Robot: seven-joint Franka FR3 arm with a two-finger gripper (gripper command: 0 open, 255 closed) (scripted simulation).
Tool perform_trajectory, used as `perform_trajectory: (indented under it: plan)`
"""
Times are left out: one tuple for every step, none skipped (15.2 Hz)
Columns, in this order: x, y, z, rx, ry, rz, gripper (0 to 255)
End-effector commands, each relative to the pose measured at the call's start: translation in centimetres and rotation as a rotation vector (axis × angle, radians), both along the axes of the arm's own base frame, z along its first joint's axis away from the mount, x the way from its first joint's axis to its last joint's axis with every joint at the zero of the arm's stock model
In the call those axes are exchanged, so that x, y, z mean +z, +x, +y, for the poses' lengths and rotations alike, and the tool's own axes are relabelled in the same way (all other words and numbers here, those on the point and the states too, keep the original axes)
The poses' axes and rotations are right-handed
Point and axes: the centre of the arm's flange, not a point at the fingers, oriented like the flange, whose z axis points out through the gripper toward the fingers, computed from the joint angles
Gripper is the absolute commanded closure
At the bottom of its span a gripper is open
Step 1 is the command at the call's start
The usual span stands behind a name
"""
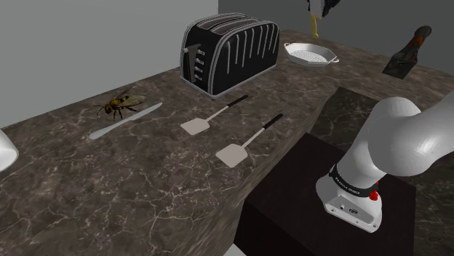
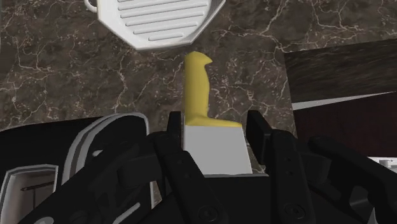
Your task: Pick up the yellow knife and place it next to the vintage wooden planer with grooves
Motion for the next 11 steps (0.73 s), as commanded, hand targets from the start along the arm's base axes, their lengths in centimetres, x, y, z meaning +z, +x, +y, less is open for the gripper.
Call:
perform_trajectory:
  plan:
    - [0.0, -1.6, -1.4, 0.0, 0.0, 0.0, 255]
    - [0.0, -2.6, -2.3, 0.0, 0.0, 0.0, 255]
    - [0.0, -3.5, -3.3, 0.0, 0.0, 0.0, 255]
    - [0.0, -4.5, -4.2, 0.0, 0.0, 0.0, 255]
    - [0.0, -5.4, -5.1, 0.0, 0.0, 0.0, 255]
    - [0.0, -6.4, -6.0, 0.0, 0.0, 0.0, 255]
    - [0.0, -7.4, -6.9, 0.0, 0.0, 0.0, 255]
    - [0.0, -8.3, -7.8, 0.0, 0.0, 0.0, 255]
    - [0.0, -9.3, -8.7, 0.0, 0.0, 0.0, 255]
    - [0.0, -10.2, -9.6, 0.0, 0.0, 0.0, 255]
    - [0.0, -11.2, -10.5, 0.0, 0.0, 0.0, 255]
